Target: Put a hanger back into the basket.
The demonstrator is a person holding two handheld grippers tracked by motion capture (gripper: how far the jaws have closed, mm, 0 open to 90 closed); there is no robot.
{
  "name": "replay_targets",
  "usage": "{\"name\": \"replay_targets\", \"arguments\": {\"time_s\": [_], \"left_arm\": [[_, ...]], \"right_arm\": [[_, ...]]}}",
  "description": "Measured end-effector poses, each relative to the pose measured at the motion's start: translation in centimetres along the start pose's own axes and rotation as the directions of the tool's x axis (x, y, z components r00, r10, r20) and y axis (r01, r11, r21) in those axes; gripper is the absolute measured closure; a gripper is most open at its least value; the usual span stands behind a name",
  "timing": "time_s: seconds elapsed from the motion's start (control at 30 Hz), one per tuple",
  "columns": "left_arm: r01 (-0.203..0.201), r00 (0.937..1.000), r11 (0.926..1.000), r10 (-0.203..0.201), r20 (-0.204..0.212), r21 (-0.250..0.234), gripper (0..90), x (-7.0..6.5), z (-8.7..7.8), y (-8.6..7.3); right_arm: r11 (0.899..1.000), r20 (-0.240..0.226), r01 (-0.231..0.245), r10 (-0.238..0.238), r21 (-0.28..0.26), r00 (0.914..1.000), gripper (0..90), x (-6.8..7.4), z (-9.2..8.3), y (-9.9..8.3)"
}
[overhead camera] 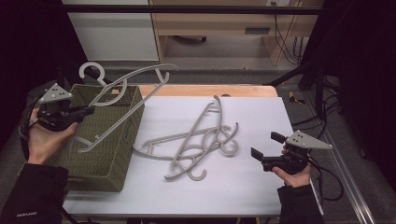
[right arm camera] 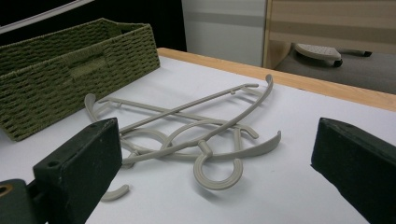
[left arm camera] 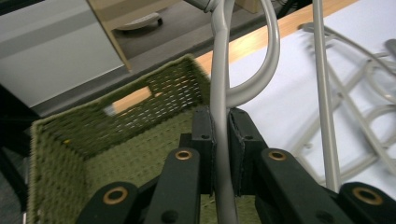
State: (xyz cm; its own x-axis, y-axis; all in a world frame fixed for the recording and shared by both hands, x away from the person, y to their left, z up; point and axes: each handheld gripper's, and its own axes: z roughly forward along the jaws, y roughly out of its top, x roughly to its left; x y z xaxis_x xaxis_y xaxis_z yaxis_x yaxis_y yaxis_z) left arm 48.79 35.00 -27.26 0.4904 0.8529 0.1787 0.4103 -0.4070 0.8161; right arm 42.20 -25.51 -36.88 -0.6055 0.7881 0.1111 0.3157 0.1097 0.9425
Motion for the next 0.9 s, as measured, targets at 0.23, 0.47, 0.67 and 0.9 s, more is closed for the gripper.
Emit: {"name": "replay_targets", "arguments": {"time_s": [0.23,0.47,0.67,0.9], "left_arm": [[0.015,0.9988,0.9992,-0.013,-0.047,0.038,81.7,2.0,0.4,-1.7],[0.018,0.9959,0.9977,-0.013,-0.09,0.065,81.7,3.7,0.5,-3.1],[0.044,0.9929,0.9946,-0.033,-0.114,0.094,81.7,5.3,0.2,-5.0],[0.038,0.99,0.9902,-0.019,-0.14,0.134,81.7,6.1,-0.2,-6.6]], "right_arm": [[1.0,0.001,0.003,-0.003,0.003,1.0,2.0,-0.1,0.1,-0.1],[1.0,0.003,0.0,0.0,0.006,1.0,2.0,-0.1,0.2,-0.1],[1.0,0.0,0.004,-0.004,0.013,1.0,2.0,-0.2,0.2,-0.2],[1.0,0.003,-0.004,0.004,0.011,1.0,2.0,-0.1,0.4,-0.2]]}}
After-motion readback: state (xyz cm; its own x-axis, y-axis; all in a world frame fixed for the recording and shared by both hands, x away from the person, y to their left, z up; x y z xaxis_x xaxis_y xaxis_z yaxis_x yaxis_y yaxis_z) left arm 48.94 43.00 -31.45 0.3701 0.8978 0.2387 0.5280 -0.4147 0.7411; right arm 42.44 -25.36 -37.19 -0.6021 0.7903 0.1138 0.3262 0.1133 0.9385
